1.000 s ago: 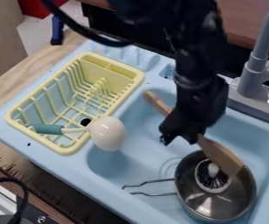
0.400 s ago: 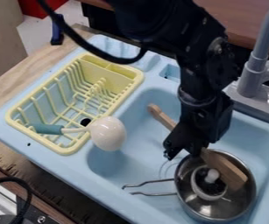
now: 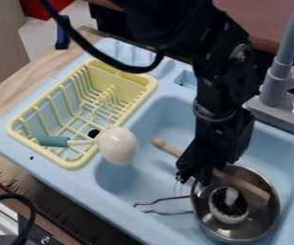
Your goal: Move the wooden spatula and put in the silver pot on the rights side
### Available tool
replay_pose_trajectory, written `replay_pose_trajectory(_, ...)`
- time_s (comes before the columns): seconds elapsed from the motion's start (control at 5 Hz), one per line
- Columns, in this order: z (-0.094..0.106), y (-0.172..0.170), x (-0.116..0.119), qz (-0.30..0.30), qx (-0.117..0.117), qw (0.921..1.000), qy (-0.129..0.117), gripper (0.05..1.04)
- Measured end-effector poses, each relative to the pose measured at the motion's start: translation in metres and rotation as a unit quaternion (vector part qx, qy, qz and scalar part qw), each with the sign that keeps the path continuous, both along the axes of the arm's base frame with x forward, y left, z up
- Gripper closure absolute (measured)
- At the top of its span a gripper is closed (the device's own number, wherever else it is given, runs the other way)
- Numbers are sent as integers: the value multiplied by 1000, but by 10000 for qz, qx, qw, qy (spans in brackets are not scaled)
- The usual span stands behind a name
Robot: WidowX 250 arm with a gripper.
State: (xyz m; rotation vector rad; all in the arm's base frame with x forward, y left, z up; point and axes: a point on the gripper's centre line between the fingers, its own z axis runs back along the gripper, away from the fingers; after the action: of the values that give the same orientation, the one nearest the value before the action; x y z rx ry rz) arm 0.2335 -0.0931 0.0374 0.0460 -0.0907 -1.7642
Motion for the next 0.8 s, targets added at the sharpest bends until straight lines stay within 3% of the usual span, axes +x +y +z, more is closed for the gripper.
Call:
replay_pose_trajectory(0.2,0,1,2,204,19,9998,59,202)
replay_pose_trajectory(0.4,7,3,10,418,-73,9991,87,79)
replay_pose_trajectory(0.8,19,7,18,882,-83,9959,200,84)
